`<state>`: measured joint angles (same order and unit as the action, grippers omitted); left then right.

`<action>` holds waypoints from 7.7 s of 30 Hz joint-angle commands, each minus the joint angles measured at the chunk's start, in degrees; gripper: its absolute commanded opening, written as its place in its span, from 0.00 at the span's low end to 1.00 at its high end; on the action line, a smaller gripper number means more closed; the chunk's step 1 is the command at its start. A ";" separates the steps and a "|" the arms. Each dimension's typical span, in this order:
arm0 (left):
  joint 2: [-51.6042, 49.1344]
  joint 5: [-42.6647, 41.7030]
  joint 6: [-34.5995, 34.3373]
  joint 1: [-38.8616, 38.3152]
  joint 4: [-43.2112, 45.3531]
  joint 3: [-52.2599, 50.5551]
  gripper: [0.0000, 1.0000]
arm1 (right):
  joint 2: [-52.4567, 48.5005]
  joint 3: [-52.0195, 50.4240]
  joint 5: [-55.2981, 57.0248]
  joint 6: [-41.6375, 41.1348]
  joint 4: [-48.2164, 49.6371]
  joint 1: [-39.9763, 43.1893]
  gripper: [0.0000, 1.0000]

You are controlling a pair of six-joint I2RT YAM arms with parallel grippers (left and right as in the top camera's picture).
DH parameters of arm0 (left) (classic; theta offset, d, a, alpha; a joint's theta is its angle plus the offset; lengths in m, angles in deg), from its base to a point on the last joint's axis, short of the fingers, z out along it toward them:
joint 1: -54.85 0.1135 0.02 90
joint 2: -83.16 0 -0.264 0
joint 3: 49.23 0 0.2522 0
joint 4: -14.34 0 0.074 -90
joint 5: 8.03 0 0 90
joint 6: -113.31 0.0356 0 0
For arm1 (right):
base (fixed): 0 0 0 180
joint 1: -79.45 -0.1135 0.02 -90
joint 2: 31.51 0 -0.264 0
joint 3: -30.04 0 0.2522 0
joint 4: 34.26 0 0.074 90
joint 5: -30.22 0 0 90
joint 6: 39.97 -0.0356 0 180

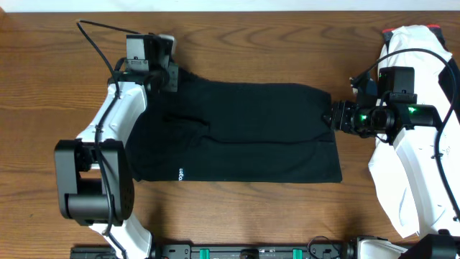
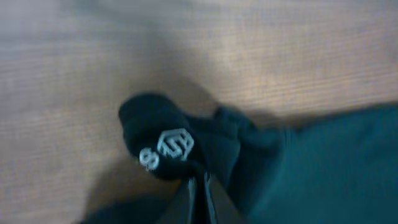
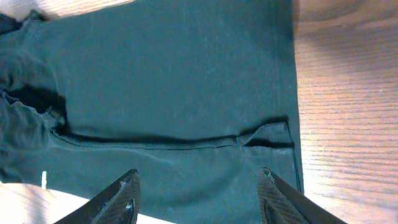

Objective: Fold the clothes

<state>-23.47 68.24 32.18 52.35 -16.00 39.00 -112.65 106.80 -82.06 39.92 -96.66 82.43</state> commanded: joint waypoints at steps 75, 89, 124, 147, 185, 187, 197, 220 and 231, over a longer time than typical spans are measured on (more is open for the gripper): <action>6.86 4.39 -3.56 -4.22 -35.60 0.00 0.06 | -38.03 6.36 -7.58 -0.37 39.41 2.25 0.48; 6.86 4.42 -3.54 -4.20 -36.09 0.00 0.06 | -34.51 6.40 -15.65 -2.03 36.81 4.00 0.01; 6.86 7.17 -3.56 -4.17 -36.63 0.00 0.06 | -29.00 6.43 -7.48 10.56 19.17 6.10 0.55; 6.86 7.17 -3.56 -4.17 -35.82 0.00 0.06 | -34.47 6.32 -5.11 7.96 24.63 1.49 0.05; 11.37 10.38 -3.61 -4.15 -40.92 0.26 0.06 | -20.11 8.24 -9.25 14.03 1.11 1.53 0.01; 11.78 10.62 -3.58 -4.15 -41.68 0.26 0.06 | -18.08 8.24 -8.76 14.05 -1.49 1.53 0.01; 11.93 15.43 -4.92 -3.50 -43.98 0.26 0.06 | -7.58 8.24 4.50 9.29 -11.21 1.44 0.01; 11.93 15.96 -5.55 -1.79 -49.42 0.24 0.25 | -8.02 8.13 8.59 9.31 -21.62 1.44 0.24; 11.93 15.91 -5.64 -1.79 -48.52 0.24 0.43 | -8.02 8.13 3.78 9.31 -16.46 0.50 0.42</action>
<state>-12.28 83.69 26.52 50.27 -64.87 38.96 -120.39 114.56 -76.07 49.15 -114.41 84.00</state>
